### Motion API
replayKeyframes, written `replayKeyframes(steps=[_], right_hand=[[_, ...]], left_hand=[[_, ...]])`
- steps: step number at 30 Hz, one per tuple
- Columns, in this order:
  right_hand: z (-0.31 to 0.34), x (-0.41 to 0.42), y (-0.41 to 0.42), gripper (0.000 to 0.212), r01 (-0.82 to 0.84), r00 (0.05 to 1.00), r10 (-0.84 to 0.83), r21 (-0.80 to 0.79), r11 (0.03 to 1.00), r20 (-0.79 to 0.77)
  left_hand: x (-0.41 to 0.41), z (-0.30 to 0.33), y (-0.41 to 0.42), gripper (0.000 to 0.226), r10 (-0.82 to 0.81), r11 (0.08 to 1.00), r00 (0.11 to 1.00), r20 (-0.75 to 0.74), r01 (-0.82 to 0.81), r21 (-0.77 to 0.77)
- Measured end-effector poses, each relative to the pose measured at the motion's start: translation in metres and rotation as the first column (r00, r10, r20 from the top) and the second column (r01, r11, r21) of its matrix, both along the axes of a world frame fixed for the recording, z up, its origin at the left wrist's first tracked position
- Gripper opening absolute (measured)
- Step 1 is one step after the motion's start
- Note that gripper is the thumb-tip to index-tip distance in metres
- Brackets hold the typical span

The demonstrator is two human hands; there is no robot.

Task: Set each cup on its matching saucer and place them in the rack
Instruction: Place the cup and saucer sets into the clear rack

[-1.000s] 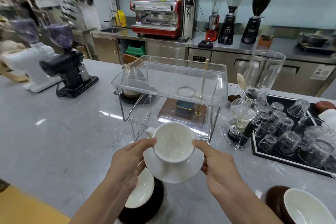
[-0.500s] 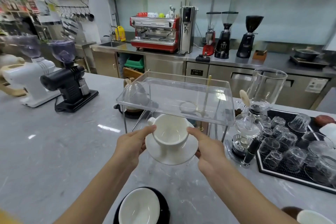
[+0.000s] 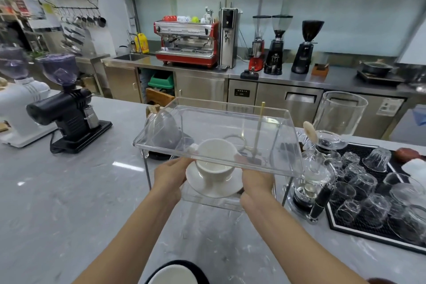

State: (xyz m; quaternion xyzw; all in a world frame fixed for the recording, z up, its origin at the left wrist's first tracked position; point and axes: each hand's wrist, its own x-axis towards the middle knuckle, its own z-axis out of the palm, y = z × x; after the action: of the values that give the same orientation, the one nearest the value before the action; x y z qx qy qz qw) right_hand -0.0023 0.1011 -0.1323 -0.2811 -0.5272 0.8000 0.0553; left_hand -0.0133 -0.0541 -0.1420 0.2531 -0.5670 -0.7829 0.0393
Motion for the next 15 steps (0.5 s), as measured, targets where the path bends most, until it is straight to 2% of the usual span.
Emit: replayKeyframes(steps=[10, 15], right_hand=[[-0.006, -0.023, 0.002, 0.054, 0.007, 0.999, -0.003, -0.085, 0.996, 0.052], [-0.011, -0.030, 0.003, 0.029, 0.007, 0.997, -0.002, -0.075, 0.997, 0.072]], left_hand=[[-0.027, -0.013, 0.008, 0.015, -0.035, 0.999, 0.998, -0.048, 0.036, 0.017], [-0.034, -0.016, 0.008, 0.016, -0.055, 0.998, 0.998, -0.040, 0.054, -0.017]])
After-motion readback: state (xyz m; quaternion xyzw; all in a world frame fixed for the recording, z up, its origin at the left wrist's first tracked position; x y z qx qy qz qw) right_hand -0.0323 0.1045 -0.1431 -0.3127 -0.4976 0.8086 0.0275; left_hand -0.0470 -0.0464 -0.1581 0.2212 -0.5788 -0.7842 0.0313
